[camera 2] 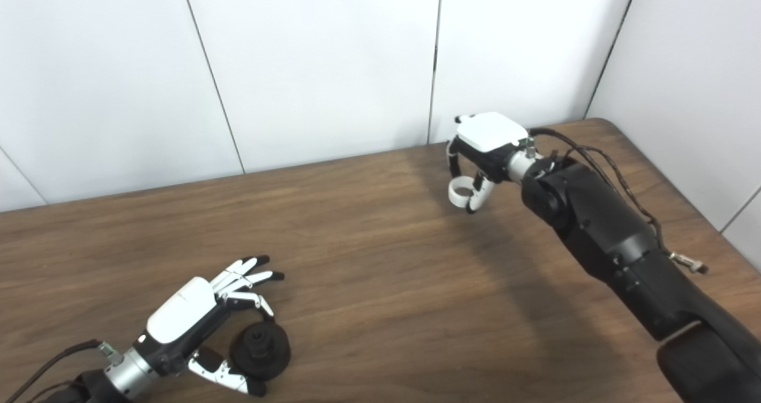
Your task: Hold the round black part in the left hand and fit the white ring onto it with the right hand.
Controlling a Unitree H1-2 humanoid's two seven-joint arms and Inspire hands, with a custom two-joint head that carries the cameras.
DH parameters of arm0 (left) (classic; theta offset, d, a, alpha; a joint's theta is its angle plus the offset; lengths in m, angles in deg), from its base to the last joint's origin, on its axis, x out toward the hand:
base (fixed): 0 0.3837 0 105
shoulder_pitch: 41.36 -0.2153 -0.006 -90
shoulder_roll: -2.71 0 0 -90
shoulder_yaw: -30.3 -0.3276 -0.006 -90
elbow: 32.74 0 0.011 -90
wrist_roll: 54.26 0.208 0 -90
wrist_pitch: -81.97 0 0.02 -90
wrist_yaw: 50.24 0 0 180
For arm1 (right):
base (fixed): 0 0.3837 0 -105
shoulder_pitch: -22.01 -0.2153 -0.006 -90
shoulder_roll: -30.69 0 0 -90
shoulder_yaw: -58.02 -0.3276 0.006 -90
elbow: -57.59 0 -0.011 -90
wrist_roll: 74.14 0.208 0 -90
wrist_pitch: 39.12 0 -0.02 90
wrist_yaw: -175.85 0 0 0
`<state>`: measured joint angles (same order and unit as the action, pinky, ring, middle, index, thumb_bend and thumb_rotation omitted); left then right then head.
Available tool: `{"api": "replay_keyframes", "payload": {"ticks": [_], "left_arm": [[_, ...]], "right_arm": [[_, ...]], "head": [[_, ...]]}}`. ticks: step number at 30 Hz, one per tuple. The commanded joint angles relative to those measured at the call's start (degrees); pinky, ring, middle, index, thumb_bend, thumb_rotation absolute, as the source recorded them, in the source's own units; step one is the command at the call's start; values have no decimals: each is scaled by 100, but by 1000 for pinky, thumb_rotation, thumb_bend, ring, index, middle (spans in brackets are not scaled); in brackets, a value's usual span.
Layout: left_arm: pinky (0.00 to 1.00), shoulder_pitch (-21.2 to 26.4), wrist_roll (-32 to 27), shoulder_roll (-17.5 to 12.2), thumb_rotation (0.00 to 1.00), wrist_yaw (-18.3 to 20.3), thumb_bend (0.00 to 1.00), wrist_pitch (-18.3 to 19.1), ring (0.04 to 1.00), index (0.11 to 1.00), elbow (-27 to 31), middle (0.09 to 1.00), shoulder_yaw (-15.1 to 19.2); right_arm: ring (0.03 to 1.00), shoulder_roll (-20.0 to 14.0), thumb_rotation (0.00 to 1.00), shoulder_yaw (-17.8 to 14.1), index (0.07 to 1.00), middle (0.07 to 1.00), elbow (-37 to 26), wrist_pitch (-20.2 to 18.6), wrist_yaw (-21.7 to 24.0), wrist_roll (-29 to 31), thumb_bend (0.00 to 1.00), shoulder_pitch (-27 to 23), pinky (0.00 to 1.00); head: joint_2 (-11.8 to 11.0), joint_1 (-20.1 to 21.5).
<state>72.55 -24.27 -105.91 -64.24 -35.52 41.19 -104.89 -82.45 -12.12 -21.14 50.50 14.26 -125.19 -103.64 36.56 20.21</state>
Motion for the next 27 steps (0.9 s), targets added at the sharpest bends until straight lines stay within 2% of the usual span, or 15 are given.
{"api": "replay_keyframes", "payload": {"ticks": [1, 9, 19, 22, 27], "left_arm": [[1000, -64, 200, -149, 59, 220, 525, 56, 1000, 482, -140, 899, -144], [1000, -38, 215, -92, 60, 179, 525, 57, 1000, 482, -256, 900, -167], [1000, -59, 303, 47, 59, 207, 525, 57, 1000, 482, -321, 901, -123], [1000, -128, 306, 130, 59, 376, 525, 57, 1000, 481, -273, 902, 35], [1000, -204, 395, 254, 58, 530, 525, 57, 1000, 481, -208, 902, 240]], "right_arm": [[1000, -53, 143, -34, 479, 848, -296, 85, 37, -53, 527, -382, 1000], [1000, 96, 143, -5, 479, 875, -803, 282, 311, 44, 527, -468, 1000], [1000, 434, 141, -106, 479, 896, -1983, 492, 865, 833, 526, -327, 1000], [1000, 635, 141, -97, 479, 892, -2308, 653, 869, 1125, 526, -250, 1000], [1000, 878, 142, -57, 479, 898, -2729, 695, 1093, 1411, 526, -222, 1000]], "head": [[5, 5], [-8, -58], [16, -420], [28, -604], [74, -919]]}}
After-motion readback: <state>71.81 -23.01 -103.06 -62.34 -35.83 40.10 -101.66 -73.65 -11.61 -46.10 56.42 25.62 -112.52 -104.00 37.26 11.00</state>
